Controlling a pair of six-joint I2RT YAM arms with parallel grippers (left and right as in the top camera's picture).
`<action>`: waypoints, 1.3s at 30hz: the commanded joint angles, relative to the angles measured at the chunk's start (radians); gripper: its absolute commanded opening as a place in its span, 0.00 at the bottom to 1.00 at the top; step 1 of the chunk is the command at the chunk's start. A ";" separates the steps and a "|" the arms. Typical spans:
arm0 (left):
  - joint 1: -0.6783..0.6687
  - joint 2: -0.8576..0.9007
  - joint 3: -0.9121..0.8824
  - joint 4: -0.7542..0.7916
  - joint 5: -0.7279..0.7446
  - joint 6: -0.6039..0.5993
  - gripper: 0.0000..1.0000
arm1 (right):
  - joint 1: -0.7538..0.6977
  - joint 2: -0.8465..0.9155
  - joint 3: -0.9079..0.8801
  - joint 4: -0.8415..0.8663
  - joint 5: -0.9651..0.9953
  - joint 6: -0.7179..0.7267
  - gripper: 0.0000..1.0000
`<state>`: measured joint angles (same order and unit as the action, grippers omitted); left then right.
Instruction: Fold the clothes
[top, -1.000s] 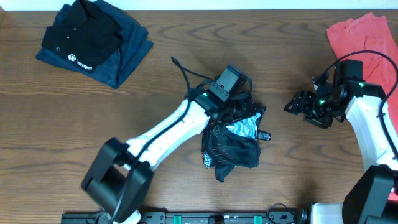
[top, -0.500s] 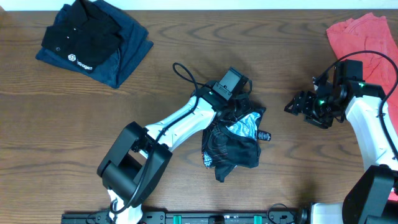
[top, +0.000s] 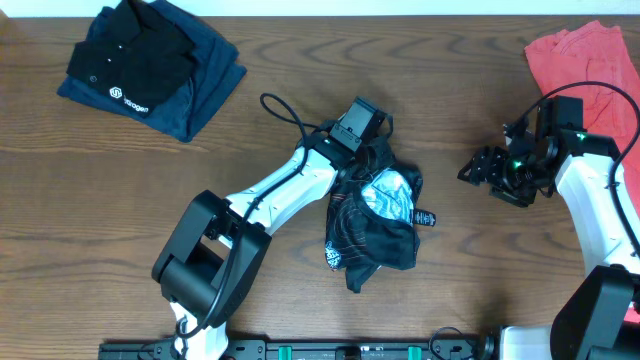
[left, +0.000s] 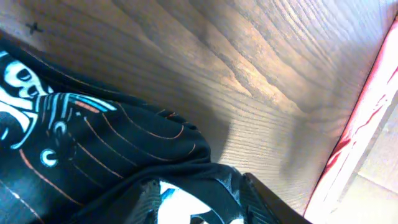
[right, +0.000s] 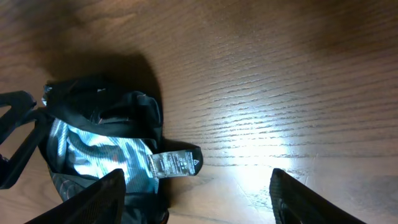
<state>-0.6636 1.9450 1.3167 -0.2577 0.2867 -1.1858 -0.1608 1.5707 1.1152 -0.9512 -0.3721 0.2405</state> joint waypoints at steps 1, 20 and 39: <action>-0.002 0.040 -0.003 0.003 -0.014 -0.002 0.41 | -0.002 0.008 -0.010 0.002 0.003 -0.014 0.72; -0.007 0.077 -0.003 0.122 0.056 -0.031 0.22 | -0.002 0.008 -0.010 0.000 0.010 -0.014 0.72; -0.008 0.077 -0.003 0.338 -0.137 -0.023 0.06 | -0.002 0.008 -0.010 -0.004 0.010 -0.021 0.72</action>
<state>-0.6704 2.0224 1.3148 0.0448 0.2047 -1.2152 -0.1608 1.5711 1.1149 -0.9531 -0.3660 0.2325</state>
